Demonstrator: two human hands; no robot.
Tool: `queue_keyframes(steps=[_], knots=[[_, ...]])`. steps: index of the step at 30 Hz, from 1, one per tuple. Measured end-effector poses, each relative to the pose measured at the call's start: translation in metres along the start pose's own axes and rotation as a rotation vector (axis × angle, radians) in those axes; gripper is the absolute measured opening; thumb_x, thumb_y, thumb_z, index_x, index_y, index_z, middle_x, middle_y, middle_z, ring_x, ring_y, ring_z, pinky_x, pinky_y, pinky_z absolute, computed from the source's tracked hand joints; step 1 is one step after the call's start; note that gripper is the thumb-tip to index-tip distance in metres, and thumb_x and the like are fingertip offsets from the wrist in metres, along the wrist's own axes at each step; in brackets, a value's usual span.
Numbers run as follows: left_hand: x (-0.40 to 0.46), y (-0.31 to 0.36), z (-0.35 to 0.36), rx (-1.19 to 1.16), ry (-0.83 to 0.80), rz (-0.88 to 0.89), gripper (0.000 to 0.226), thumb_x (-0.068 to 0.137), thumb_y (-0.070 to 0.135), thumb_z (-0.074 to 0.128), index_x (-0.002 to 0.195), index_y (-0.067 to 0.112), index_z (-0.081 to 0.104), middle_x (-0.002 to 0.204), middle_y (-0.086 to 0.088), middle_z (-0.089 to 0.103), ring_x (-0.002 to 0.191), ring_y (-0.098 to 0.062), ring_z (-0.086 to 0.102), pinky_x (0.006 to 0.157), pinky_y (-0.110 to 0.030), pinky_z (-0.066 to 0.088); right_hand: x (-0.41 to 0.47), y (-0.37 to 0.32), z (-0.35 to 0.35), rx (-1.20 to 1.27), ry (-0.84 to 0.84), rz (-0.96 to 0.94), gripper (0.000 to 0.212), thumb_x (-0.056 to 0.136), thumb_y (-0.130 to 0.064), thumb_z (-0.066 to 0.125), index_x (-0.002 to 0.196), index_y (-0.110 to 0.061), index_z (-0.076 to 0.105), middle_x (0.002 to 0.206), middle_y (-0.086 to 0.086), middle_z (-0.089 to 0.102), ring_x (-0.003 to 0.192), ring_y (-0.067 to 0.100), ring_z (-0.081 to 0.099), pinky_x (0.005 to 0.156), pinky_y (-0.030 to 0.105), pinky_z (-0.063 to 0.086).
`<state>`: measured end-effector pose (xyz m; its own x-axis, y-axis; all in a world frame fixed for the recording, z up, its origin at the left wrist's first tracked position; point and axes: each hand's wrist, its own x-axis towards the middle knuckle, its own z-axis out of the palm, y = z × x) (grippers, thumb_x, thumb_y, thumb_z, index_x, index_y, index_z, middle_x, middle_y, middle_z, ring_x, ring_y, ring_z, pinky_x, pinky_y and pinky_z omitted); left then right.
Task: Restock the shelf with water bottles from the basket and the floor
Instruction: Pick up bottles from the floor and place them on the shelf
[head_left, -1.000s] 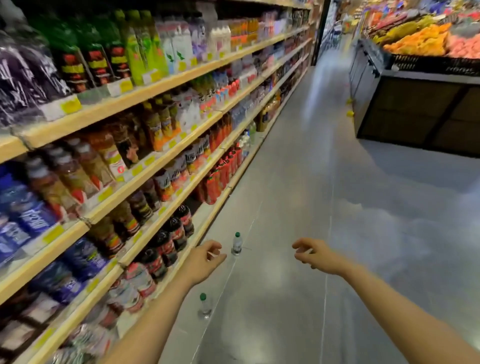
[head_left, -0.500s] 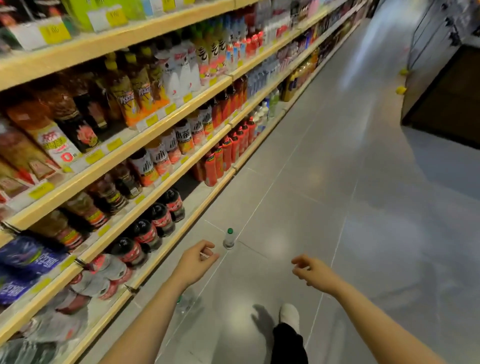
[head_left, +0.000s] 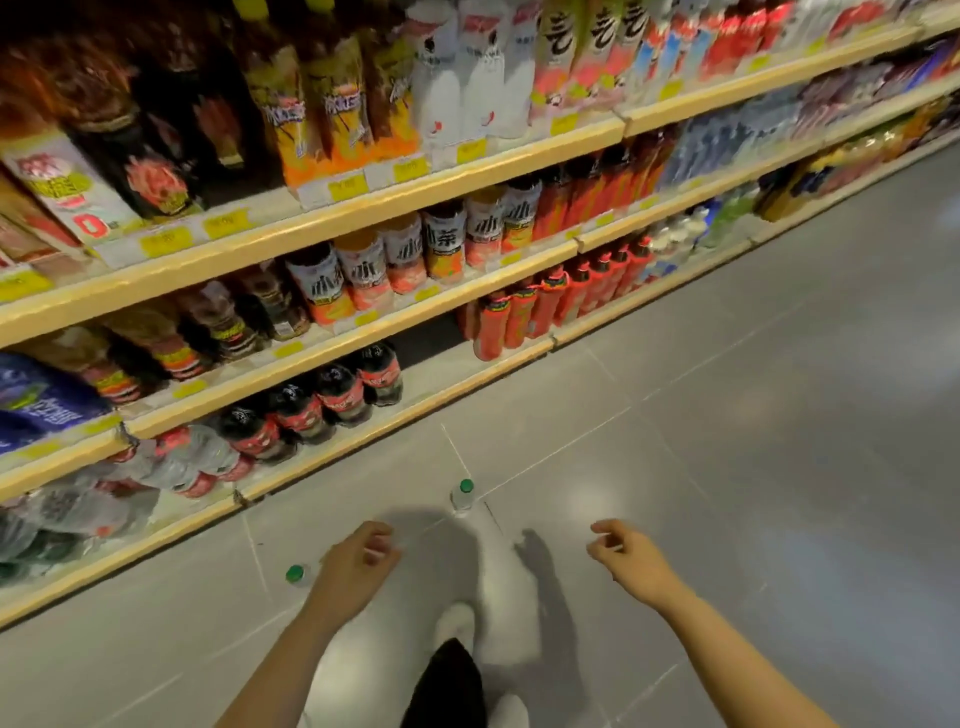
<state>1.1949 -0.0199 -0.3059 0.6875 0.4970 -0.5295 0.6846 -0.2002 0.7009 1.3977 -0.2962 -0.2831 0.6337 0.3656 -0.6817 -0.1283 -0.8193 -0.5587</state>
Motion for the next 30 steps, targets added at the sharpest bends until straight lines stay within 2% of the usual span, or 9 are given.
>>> queue_keyframes(steps=[4,9,12,14,18,21,23,26,30], knots=[[0.042,-0.011,0.001,-0.095,0.086,-0.079,0.016,0.090,0.019,0.060,0.105,0.019,0.057,0.097,-0.002,0.063,0.082,-0.009,0.059,0.059,-0.004,0.041,0.074,-0.021,-0.004,-0.079,-0.076,-0.013,0.028,0.090,-0.020,0.056,0.118,-0.014,0.052,0.097,0.005,0.057,0.078,0.012,0.053,0.068,0.021,0.042],[0.104,-0.034,0.016,-0.154,0.108,-0.164,0.014,0.089,0.018,0.060,0.103,0.021,0.057,0.090,0.000,0.062,0.080,-0.015,0.061,0.062,-0.009,0.046,0.160,-0.045,0.016,-0.204,-0.169,-0.063,0.025,0.088,-0.014,0.059,0.112,-0.016,0.053,0.100,0.003,0.056,0.090,0.021,0.056,0.077,0.028,0.046],[0.138,-0.052,0.036,-0.191,0.152,-0.245,0.015,0.088,0.015,0.062,0.093,0.028,0.057,0.085,0.002,0.062,0.074,-0.014,0.060,0.063,-0.015,0.047,0.214,-0.049,0.038,-0.314,-0.278,-0.091,0.043,0.088,-0.014,0.059,0.128,-0.006,0.048,0.125,0.008,0.054,0.107,0.020,0.052,0.085,0.019,0.037],[0.160,-0.071,0.057,-0.245,0.202,-0.283,0.019,0.088,0.013,0.061,0.088,0.032,0.057,0.082,0.002,0.064,0.072,-0.016,0.061,0.060,-0.014,0.046,0.250,-0.048,0.054,-0.362,-0.373,-0.104,0.051,0.089,-0.012,0.057,0.137,-0.009,0.041,0.139,0.007,0.045,0.123,0.022,0.047,0.091,0.015,0.033],[0.195,-0.117,0.112,-0.320,0.212,-0.389,0.013,0.090,0.014,0.059,0.094,0.025,0.062,0.082,-0.004,0.066,0.073,-0.019,0.062,0.061,-0.015,0.045,0.332,-0.034,0.088,-0.500,-0.486,-0.184,0.056,0.090,-0.013,0.057,0.141,-0.014,0.035,0.145,0.005,0.039,0.131,0.021,0.040,0.092,0.010,0.027],[0.219,-0.155,0.160,-0.329,0.246,-0.441,0.023,0.087,0.002,0.061,0.089,0.025,0.061,0.080,-0.006,0.064,0.072,-0.023,0.058,0.062,-0.009,0.045,0.388,-0.010,0.124,-0.636,-0.568,-0.251,0.061,0.089,-0.014,0.058,0.143,-0.019,0.029,0.147,0.003,0.035,0.133,0.018,0.036,0.091,0.005,0.021],[0.234,-0.178,0.194,-0.344,0.252,-0.452,0.025,0.084,0.004,0.065,0.095,0.025,0.059,0.086,-0.001,0.062,0.075,-0.022,0.059,0.064,-0.007,0.044,0.418,0.010,0.155,-0.689,-0.666,-0.286,0.070,0.089,-0.014,0.058,0.146,-0.026,0.019,0.152,-0.001,0.026,0.133,0.018,0.036,0.097,0.011,0.026],[0.251,-0.215,0.239,-0.335,0.170,-0.472,0.027,0.085,0.019,0.066,0.105,0.031,0.052,0.092,0.011,0.057,0.076,-0.010,0.058,0.066,-0.005,0.041,0.453,0.040,0.202,-0.831,-0.731,-0.397,0.077,0.089,-0.011,0.057,0.146,-0.035,0.010,0.157,-0.004,0.011,0.133,0.023,0.037,0.105,0.028,0.033],[0.260,-0.239,0.275,-0.377,0.181,-0.532,0.027,0.084,0.029,0.061,0.108,0.033,0.050,0.092,0.013,0.055,0.079,-0.005,0.055,0.074,-0.018,0.042,0.477,0.071,0.241,-1.009,-0.568,-0.596,0.057,0.093,-0.010,0.049,0.145,-0.022,0.028,0.155,0.002,0.021,0.118,0.032,0.051,0.097,0.040,0.045]])
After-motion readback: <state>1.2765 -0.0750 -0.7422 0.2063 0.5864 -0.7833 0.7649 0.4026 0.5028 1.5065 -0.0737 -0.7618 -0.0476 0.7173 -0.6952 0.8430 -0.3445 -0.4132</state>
